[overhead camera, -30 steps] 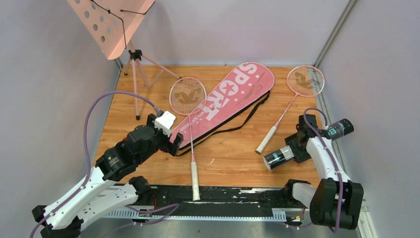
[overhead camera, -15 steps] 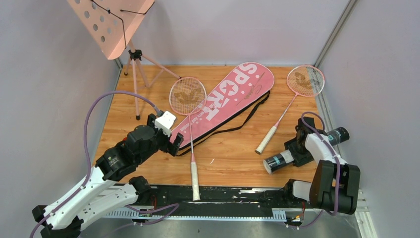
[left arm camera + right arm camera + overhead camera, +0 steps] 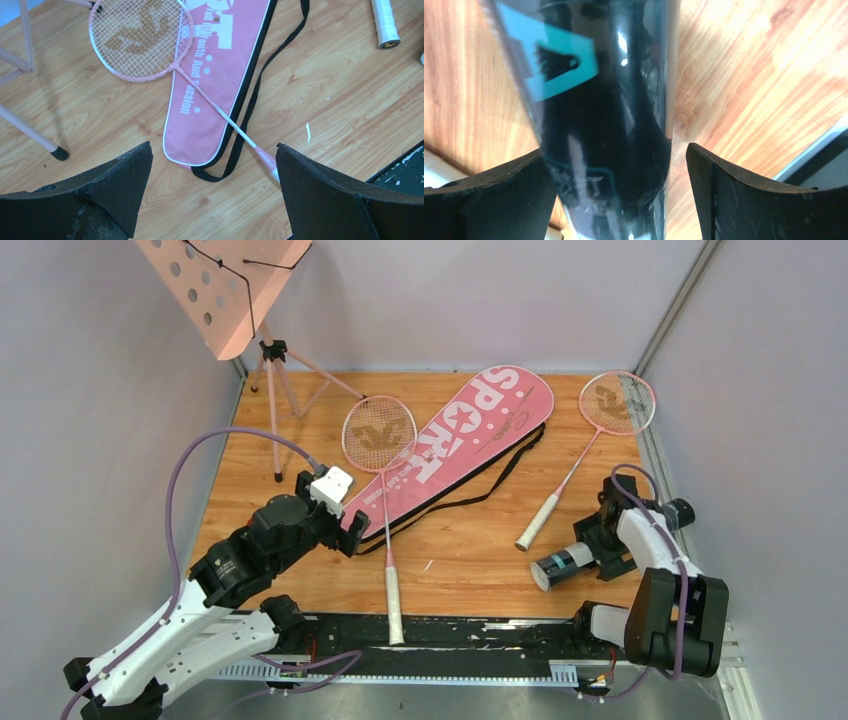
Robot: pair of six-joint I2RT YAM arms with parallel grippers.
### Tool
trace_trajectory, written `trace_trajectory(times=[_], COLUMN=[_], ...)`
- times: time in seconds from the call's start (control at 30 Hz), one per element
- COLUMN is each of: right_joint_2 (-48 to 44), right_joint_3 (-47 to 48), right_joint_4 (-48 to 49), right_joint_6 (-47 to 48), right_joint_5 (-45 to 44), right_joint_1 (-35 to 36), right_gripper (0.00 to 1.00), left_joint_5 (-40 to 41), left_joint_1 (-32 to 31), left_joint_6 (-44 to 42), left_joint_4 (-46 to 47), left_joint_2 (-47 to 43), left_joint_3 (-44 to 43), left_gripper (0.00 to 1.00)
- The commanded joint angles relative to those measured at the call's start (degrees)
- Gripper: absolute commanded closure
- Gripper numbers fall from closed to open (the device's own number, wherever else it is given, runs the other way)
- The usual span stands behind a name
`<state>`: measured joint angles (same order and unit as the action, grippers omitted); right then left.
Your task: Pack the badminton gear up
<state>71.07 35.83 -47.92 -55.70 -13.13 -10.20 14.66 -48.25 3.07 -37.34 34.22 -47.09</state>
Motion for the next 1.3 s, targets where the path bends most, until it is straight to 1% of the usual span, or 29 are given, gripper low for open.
trace_trajectory(times=[0.0,0.23,0.37,0.53,0.63,0.7,0.77,0.83,0.9,0.93,1.1,1.27], right_joint_2=[-5.2,-12.4,-15.9,-21.1,-24.6,-27.4,-29.7,-30.5,-29.7,-29.3,-28.0,-27.7], right_joint_3=[3.9,8.6,10.8,13.8,14.2,12.4,8.9,5.7,3.7,2.8,1.0,-1.0], right_joint_4=[-5.2,-10.9,-12.6,-10.6,-5.7,0.2,8.8,15.7,20.2,22.5,28.3,32.7], right_joint_6=[-1.5,-0.5,1.7,5.7,9.3,11.4,13.5,13.6,12.3,12.2,12.9,12.5], right_joint_5=[-1.2,-0.4,1.4,5.4,11.3,19.7,29.9,39.1,45.1,47.5,48.8,44.3], right_joint_1=[-0.3,-0.3,-0.3,-0.2,-0.2,-0.1,-0.2,-0.1,0.2,0.8,6.7,17.6], right_gripper=[0.09,0.10,0.13,0.18,0.20,0.22,0.28,0.35,0.40,0.43,0.48,0.48], left_joint_5=[-1.1,-0.4,-0.1,0.7,0.9,0.6,0.0,-0.9,-1.4,-1.5,-3.1,-4.0], left_joint_1=[0.1,0.1,0.2,0.2,0.2,0.2,0.2,0.2,0.2,0.2,0.3,1.3], left_joint_6=[-0.9,-0.6,-0.6,1.8,6.1,9.8,14.0,18.2,21.5,23.1,26.7,28.2], left_joint_4=[2.5,2.5,2.5,3.0,1.6,0.4,0.2,1.0,2.0,2.7,7.6,13.0], left_joint_2=[-0.4,-0.6,-1.0,0.3,4.1,8.3,12.8,17.1,22.7,24.0,33.9,42.2], left_joint_3=[0.1,0.1,0.2,0.8,-0.7,-2.4,-3.0,-2.8,-2.5,-2.2,-0.3,1.8], left_gripper=[0.00,0.00,0.00,0.00,0.00,0.00,0.00,0.00,0.03,0.06,0.17,0.26])
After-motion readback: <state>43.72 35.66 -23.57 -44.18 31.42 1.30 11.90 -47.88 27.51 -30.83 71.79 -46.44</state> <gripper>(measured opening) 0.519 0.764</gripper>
